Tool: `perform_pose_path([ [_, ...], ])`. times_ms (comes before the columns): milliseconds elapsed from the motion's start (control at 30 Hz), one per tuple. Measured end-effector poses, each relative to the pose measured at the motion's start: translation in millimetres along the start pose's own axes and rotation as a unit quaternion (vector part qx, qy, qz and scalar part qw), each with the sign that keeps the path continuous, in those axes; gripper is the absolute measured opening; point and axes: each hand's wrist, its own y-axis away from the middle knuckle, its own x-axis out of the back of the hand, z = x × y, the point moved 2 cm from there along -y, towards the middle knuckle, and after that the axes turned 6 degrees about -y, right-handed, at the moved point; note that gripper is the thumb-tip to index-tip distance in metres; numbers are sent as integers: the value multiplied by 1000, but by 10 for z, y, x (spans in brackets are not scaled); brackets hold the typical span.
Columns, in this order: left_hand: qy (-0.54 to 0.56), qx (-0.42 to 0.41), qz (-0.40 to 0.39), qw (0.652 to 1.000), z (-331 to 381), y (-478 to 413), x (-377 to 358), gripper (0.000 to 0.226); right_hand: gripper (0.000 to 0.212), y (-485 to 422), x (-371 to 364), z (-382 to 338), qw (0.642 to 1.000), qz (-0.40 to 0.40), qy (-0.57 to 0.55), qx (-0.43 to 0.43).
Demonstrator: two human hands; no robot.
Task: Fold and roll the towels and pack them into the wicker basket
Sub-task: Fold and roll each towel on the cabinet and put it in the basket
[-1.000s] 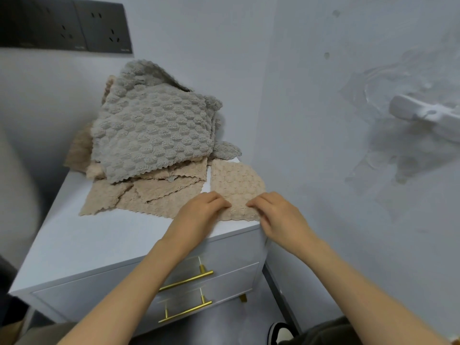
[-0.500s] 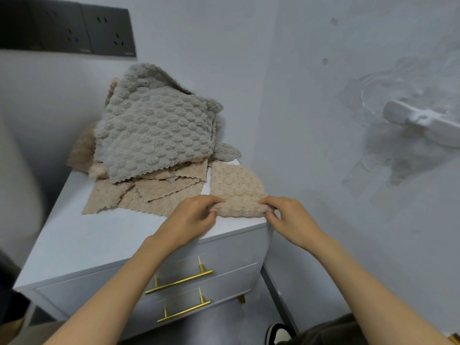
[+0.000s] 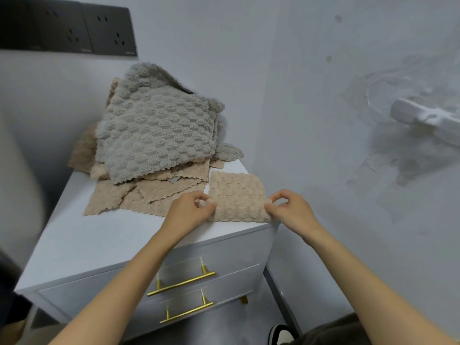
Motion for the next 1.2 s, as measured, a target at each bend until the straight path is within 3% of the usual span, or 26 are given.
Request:
perform_pose_path([
  [133,-86,-37,63,994,54,2,-12,8,13,42,-71,-39,994,61,76,46],
  [200,-101,-73,82,989,43,-1,-26,10,20,52,-98,-48,981,89,121,123],
  [333,-141,-219,130,957,88,25,-91,15,34,75,-220,-80,918,67,182,346],
  [433,-179,-302,121,929,94,59,-143,15,31,113,-262,-64,880,34,234,411],
  [667,-205,-297,8,933,-102,55,-61,44,38,161,-218,23,886,-9,265,380],
  [933,-168,-290,-14,942,-97,34,-27,38,50,99,-155,72,912,-90,287,280],
  [1200,-47,-178,-26,983,-43,52,44,16,20,91,-4,-5,978,-106,77,161],
])
